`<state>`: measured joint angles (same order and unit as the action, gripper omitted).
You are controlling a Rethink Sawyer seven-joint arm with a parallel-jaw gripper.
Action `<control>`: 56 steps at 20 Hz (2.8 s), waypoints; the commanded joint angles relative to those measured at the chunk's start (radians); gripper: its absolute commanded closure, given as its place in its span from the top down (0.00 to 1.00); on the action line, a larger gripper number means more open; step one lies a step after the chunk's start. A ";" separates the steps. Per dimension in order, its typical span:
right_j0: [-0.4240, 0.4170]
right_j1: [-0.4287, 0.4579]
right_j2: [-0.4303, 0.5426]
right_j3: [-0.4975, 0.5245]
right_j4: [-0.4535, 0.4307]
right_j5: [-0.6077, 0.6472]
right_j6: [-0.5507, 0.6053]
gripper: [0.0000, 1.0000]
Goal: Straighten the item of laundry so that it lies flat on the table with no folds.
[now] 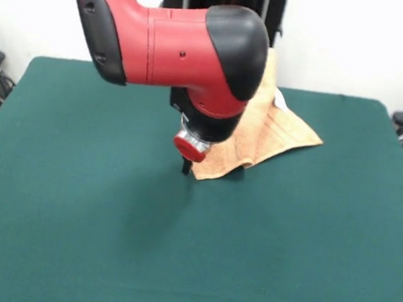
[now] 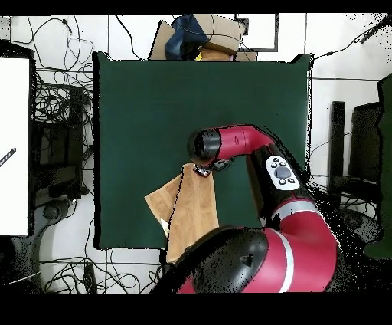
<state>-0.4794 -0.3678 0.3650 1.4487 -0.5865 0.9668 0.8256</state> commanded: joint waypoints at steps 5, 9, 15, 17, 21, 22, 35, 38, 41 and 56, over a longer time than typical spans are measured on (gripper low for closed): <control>-0.051 0.024 0.056 0.117 0.076 -0.159 0.140 1.00; -0.059 0.015 0.063 0.135 0.106 -0.182 0.146 1.00; -0.079 0.024 0.075 0.161 0.166 -0.265 0.173 1.00; -0.085 0.025 0.079 0.166 0.181 -0.286 0.173 1.00; -0.093 0.021 0.081 0.183 0.196 -0.317 0.167 1.00; -0.094 0.019 0.080 0.188 0.199 -0.322 0.168 1.00; -0.065 0.018 0.058 0.168 0.185 -0.338 0.156 1.00; -0.059 0.013 0.062 0.159 0.183 -0.346 0.154 1.00; -0.058 0.010 0.067 0.157 0.192 -0.342 0.157 1.00; -0.057 0.022 0.066 0.149 0.184 -0.357 0.151 1.00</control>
<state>-0.5776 -0.3766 0.3645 1.5826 -0.4306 0.7056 0.8256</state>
